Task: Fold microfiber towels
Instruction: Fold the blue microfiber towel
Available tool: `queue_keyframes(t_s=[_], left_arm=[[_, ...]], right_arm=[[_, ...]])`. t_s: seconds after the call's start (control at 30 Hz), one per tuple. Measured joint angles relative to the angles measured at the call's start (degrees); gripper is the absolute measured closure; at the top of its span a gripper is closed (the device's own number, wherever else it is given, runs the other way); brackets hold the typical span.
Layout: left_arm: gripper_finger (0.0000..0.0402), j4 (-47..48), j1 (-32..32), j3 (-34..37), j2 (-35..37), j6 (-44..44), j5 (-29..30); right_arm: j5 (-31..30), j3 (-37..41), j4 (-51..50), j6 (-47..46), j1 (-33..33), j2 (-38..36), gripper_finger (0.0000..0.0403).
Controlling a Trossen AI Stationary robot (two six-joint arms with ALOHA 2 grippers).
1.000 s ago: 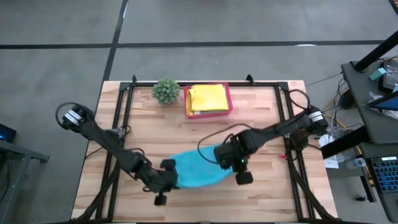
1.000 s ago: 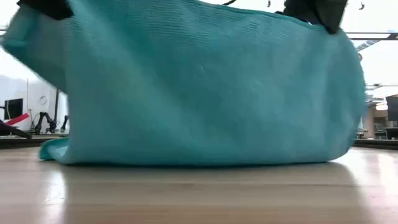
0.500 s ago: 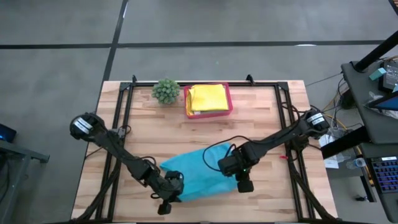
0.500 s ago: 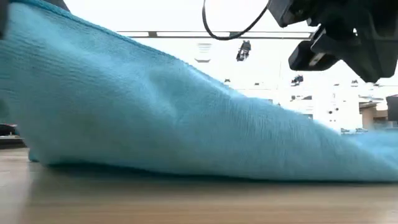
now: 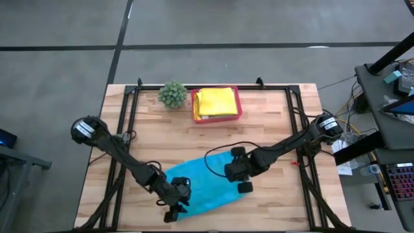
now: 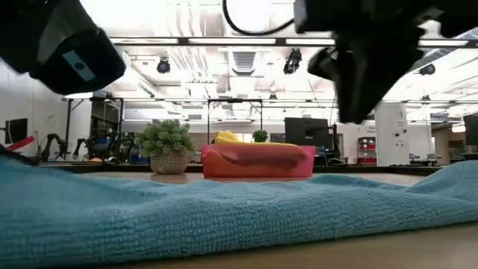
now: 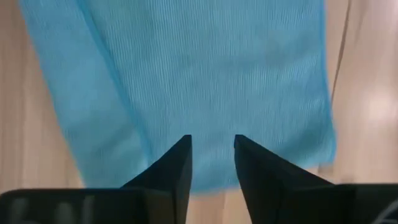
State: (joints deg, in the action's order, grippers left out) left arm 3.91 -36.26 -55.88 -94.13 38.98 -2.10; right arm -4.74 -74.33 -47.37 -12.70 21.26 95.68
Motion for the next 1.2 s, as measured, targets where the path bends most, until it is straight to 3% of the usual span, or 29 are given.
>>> queue_keyframes(t_s=[0.17,0.37,0.47,0.8,0.93,1.07,1.2], left_arm=[[0.0270,2.09,1.07,0.00,1.50,-2.04,0.65],[0.0270,6.01,3.08,2.27,1.58,-4.87,8.96],[0.0270,6.36,4.43,5.33,1.54,-4.89,11.45],[0.0270,5.27,8.78,13.76,1.62,-3.41,13.72],[0.0270,5.72,11.06,15.19,1.73,-4.62,19.03],[0.0270,11.74,13.70,14.69,2.56,-7.46,25.14],[0.0270,20.02,15.96,12.87,5.95,-4.08,24.09]], right_arm=[[-1.39,2.74,11.54,3.79,-0.57,0.00,0.0333],[-1.54,10.24,27.71,6.00,-1.83,0.00,0.0384],[-4.46,14.00,32.10,6.03,-2.85,0.00,0.0393],[-7.51,21.74,34.36,4.21,-7.05,0.00,0.0394],[-10.62,22.67,34.46,4.72,-8.86,0.00,0.0394],[-13.79,22.99,34.43,6.51,-11.56,0.00,0.0394],[-15.05,23.00,34.23,7.05,-13.20,-0.75,0.0394]])
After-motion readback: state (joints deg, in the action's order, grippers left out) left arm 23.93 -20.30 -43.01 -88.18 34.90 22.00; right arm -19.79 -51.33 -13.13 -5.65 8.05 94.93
